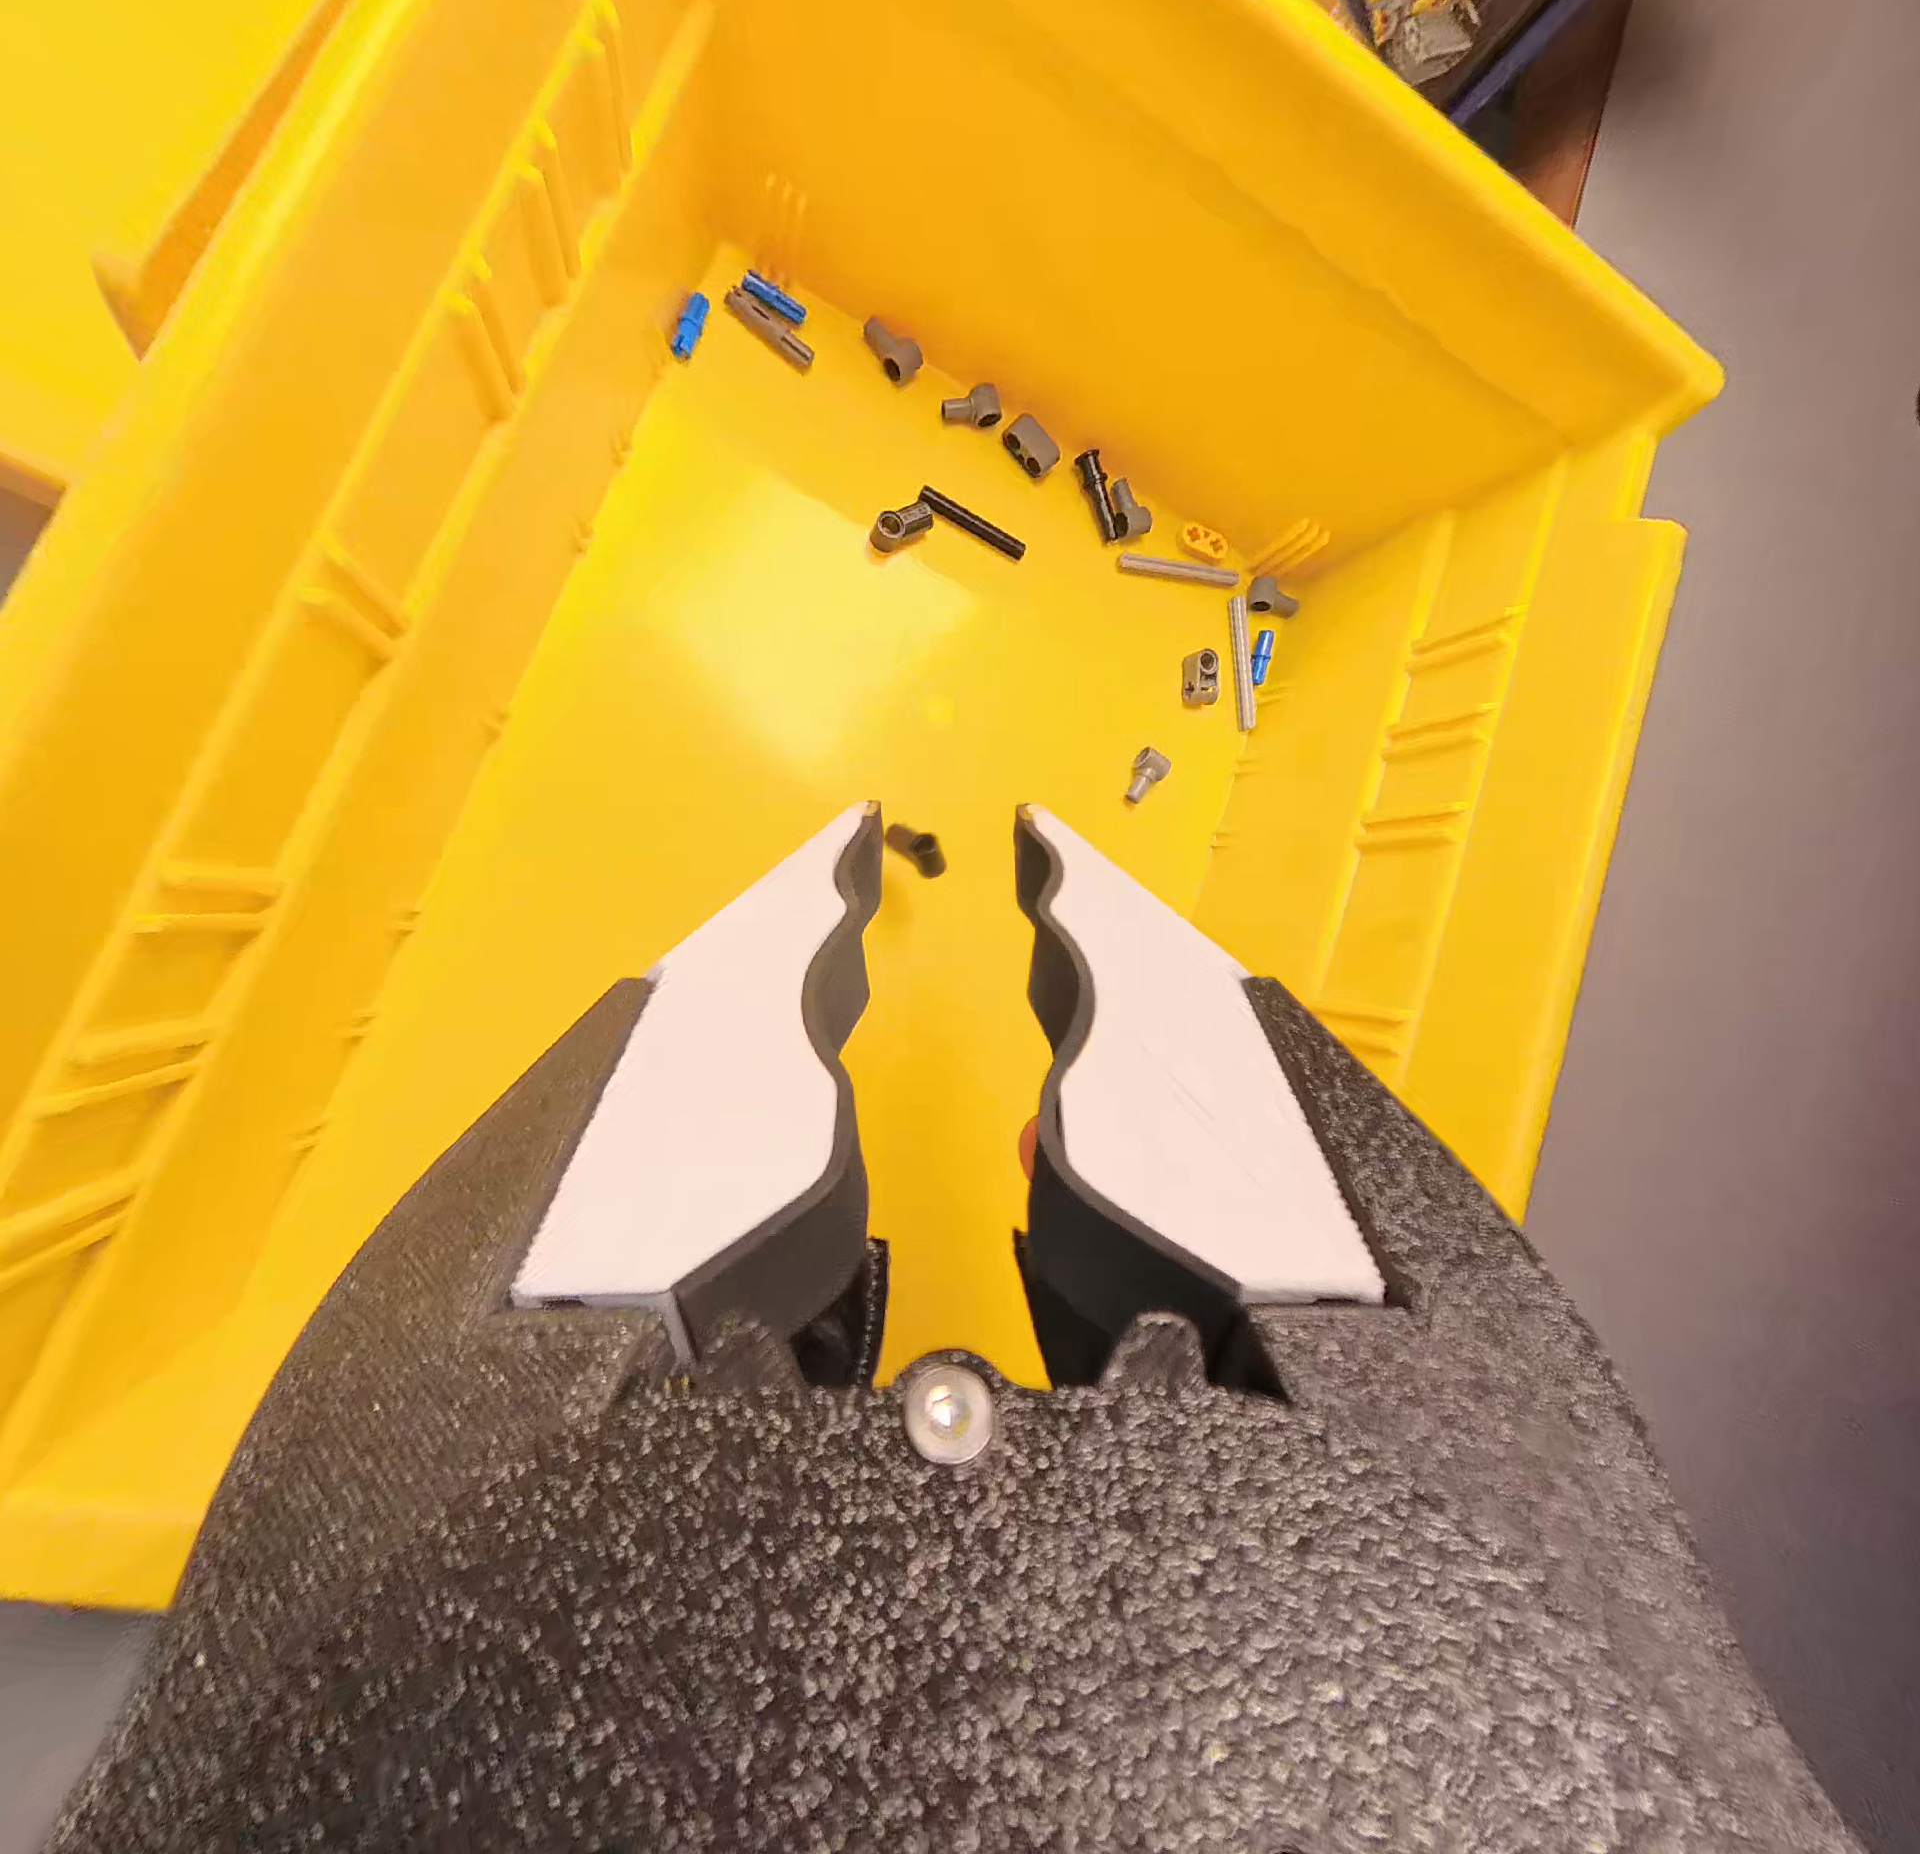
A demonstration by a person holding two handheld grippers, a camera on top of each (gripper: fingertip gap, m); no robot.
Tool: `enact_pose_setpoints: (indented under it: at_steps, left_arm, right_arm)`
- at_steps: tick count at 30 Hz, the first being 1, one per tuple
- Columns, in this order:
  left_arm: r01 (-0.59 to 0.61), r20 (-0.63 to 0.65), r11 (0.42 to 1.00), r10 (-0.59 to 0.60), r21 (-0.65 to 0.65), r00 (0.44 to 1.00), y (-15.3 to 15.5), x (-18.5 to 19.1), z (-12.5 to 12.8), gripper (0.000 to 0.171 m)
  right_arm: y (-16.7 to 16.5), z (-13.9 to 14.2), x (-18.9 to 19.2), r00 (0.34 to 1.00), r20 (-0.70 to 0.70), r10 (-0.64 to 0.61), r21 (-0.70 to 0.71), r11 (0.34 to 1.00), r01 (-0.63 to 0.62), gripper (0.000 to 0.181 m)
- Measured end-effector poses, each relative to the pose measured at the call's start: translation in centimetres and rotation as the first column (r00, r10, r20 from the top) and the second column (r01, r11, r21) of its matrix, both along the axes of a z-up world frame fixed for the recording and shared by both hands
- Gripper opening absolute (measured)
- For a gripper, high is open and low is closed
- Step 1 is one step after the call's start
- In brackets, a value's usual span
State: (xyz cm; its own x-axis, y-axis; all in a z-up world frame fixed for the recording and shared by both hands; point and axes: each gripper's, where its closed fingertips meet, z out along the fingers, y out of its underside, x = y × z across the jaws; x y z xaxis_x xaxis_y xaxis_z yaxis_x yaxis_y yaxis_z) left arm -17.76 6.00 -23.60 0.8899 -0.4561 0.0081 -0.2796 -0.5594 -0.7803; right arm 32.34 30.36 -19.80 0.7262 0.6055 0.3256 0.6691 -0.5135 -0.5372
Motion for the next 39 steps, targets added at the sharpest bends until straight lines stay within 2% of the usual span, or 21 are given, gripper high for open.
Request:
enact_pose_setpoints:
  at_steps: [2,4,7,11,14,17,20,23,26,30,33,35,37,39]
  left_arm:
    - [0.007,0.036,1.0,-0.007,0.022,0.999,-0.2,0.3,0.5,0.021]
    - [0.004,0.058,0.999,-0.006,0.037,0.998,-0.6,0.2,0.8,0.021]
    - [-0.022,0.05,0.998,0.018,0.062,0.999,-1.0,-0.7,0.9,0.021]
    - [-0.046,0.042,0.996,0.043,0.079,0.998,-1.5,-1.5,0.9,0.021]
    - [-0.058,0.04,0.993,0.054,0.107,0.998,-1.8,-1.7,1.3,0.02]
    - [-0.058,0.09,0.993,0.048,0.107,0.995,-1.9,-1.2,1.7,0.02]
    - [-0.074,0.162,0.987,0.05,0.144,0.986,-1.7,-0.8,2.8,0.022]
    - [-0.105,0.196,0.965,0.058,0.24,0.979,-1.4,-0.9,4.6,0.025]
    - [-0.126,0.243,0.936,0.045,0.33,0.969,-1.3,-0.7,6.3,0.032]
    - [-0.149,0.232,0.898,0.055,0.414,0.971,-1.1,-0.8,7.7,0.042]
    - [-0.145,0.211,0.883,0.054,0.446,0.976,-1.0,-0.8,8.1,0.047]
    - [-0.133,0.206,0.884,0.043,0.449,0.978,-1.0,-0.4,7.9,0.049]
    - [-0.077,0.185,0.903,-0.003,0.423,0.983,-1.2,0.5,7.2,0.048]
    - [0.145,0.196,0.94,-0.212,0.309,0.957,-3.3,3.8,5.9,0.043]
  right_arm:
    - [0.6,0.2,-0.3,1.0,-0.027,-0.002,0.04,0.999,0.003,0.029]
    - [1.0,1.9,-0.9,0.996,-0.095,-0.006,0.123,0.992,0.017,0.031]
    - [0.9,7.3,-2.6,0.976,-0.209,0.052,0.339,0.941,0.023,0.033]
    - [-3.9,14.9,-8.4,0.887,-0.367,0.279,0.549,0.835,-0.035,0.032]
    - [-9.1,17.0,-13.9,0.79,-0.396,0.469,0.621,0.77,-0.146,0.031]
    - [-13.2,16.6,-18.9,0.669,-0.434,0.604,0.657,0.72,-0.224,0.031]
    - [-15.4,15.6,-22.7,0.537,-0.542,0.646,0.646,0.729,-0.225,0.031]
    - [-16.0,14.0,-25.4,0.476,-0.589,0.653,0.658,0.73,-0.186,0.03]
    - [-15.9,11.3,-27.2,0.494,-0.58,0.648,0.666,0.726,-0.172,0.023]
    - [-16.3,7.7,-28.1,0.522,-0.568,0.636,0.628,0.745,-0.224,0.022]
    - [-16.8,6.4,-28.3,0.514,-0.582,0.63,0.599,0.76,-0.252,0.023]
    - [-17.0,6.4,-28.4,0.522,-0.552,0.651,0.621,0.738,-0.264,0.023]
    - [-17.5,6.3,-28.9,0.508,-0.518,0.688,0.638,0.707,-0.306,0.022]
    - [-18.0,5.9,-29.3,0.505,-0.495,0.707,0.639,0.69,-0.339,0.021]
